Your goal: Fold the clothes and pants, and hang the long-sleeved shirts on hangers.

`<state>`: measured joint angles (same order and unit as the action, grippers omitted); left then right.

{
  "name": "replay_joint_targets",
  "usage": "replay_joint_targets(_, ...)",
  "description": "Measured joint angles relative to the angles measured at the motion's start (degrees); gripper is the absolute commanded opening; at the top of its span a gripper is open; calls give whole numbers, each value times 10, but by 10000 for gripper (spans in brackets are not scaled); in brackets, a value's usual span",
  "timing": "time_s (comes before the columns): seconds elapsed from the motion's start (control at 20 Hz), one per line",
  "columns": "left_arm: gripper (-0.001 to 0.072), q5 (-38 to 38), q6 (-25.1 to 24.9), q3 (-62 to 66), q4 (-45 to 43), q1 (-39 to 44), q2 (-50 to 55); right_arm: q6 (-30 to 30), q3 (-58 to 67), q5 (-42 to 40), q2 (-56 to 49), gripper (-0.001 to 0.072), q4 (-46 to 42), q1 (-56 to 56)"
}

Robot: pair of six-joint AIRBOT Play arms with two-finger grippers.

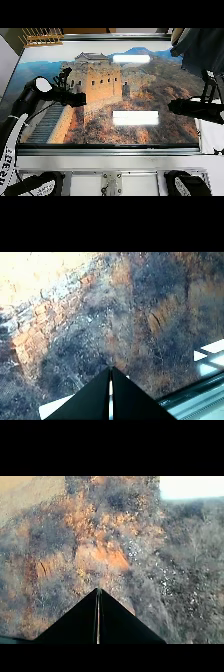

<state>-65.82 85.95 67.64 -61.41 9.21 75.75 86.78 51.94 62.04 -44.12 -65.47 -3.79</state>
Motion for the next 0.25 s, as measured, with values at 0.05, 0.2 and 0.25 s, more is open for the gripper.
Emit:
replay_joint_targets(0.05, 8, 0, 0, 0, 0, 0, 0, 0, 0, 0, 0, 13, 1, 3)
replay_joint_targets(0.2, 8, 0, 0, 0, 0, 0, 0, 0, 0, 2, 0, 13, 2, 8)
replay_joint_targets(0.25, 8, 0, 0, 0, 0, 0, 0, 0, 0, 2, 0, 14, 2, 9)
